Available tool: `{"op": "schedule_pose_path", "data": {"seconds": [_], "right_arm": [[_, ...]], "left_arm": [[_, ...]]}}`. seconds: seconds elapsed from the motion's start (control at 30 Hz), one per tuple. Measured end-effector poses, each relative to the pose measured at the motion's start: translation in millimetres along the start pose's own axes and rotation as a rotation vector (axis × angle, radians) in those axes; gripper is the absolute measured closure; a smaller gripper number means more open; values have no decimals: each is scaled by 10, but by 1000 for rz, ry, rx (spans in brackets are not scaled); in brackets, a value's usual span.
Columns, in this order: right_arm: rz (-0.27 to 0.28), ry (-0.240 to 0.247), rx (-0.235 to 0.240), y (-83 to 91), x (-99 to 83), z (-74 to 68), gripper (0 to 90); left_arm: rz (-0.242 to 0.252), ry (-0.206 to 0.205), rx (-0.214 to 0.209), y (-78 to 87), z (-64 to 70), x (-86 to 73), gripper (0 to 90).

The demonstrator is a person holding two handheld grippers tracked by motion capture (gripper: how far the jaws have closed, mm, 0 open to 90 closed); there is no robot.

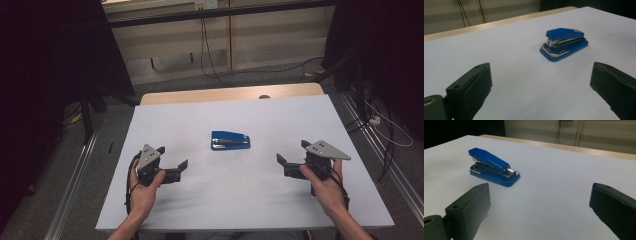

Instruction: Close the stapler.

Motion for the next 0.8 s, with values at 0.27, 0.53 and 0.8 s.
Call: {"op": "schedule_pose_path", "data": {"seconds": [0.27,0.53,0.8], "right_arm": [[35,-8,-49,177,-49,143,31],[57,-23,-65,300,-96,215,25],[58,-22,-83,339,-167,244,24]], "left_arm": [[3,21,27,120,-21,-63,40],[4,3,55,279,-15,-144,40],[-10,29,53,423,-24,-293,40]]}}
Point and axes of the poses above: each handheld gripper's, and its own axes: y roughly backward along the jaws, x roughly out of its top, z roughly to its right, the point moved 4 cm from there along -y, roughly forward along the jaws, and after that the axes turned 15 degrees about -y, right-handed, at the moved point
